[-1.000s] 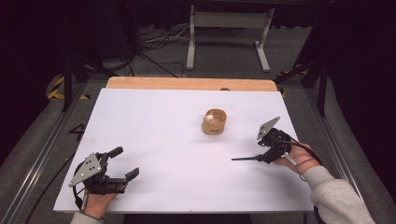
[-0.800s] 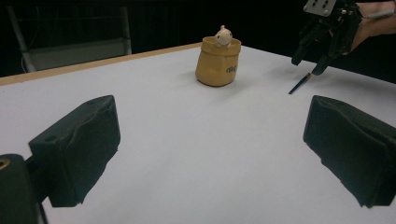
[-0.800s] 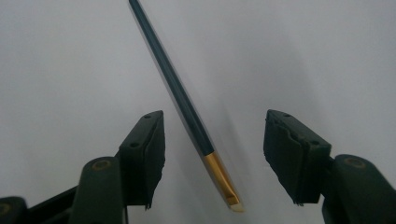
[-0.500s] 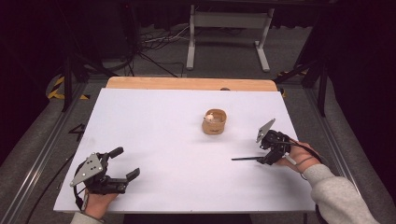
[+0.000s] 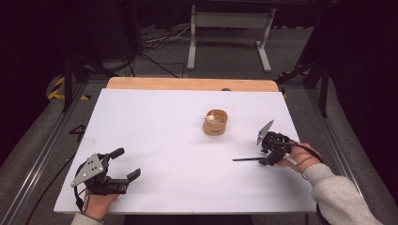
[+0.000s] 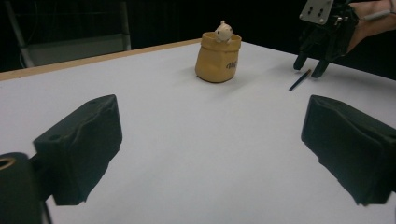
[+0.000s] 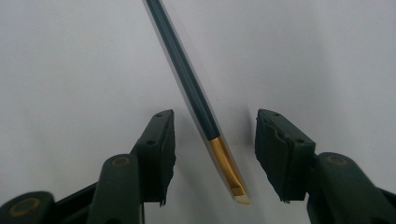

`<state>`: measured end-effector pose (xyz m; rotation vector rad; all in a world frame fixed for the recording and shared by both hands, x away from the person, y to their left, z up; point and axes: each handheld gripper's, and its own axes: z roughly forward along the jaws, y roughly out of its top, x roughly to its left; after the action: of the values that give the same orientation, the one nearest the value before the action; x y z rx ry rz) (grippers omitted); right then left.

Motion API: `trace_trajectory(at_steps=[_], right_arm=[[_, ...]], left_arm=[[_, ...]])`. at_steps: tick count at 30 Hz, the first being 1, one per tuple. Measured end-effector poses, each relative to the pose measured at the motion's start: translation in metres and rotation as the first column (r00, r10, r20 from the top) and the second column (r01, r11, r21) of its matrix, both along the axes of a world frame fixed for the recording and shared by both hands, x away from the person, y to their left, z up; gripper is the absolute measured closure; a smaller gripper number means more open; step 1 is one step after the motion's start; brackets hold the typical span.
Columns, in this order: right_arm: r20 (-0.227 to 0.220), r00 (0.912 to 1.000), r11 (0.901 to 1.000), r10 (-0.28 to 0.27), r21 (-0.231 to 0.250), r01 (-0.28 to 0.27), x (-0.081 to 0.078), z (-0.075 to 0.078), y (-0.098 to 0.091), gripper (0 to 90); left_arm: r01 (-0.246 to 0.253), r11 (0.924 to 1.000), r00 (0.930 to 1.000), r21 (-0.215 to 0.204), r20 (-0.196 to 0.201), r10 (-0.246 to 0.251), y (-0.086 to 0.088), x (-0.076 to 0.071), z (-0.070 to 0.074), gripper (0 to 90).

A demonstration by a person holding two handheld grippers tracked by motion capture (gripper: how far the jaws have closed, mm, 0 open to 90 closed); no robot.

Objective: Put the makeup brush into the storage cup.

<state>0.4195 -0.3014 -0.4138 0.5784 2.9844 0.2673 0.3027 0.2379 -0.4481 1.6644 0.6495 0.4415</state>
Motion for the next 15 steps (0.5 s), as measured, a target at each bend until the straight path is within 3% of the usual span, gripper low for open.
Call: trace_trajectory(at_steps=[15], right_arm=[[-0.036, 0.9980, 0.9985, 0.051, -0.018, -0.052, 0.0018, -0.0013, 0.0024, 67.9]], left_arm=[[0.014, 0.9999, 0.9999, 0.000, 0.002, -0.014, -0.0007, -0.0007, -0.0005, 10.8]])
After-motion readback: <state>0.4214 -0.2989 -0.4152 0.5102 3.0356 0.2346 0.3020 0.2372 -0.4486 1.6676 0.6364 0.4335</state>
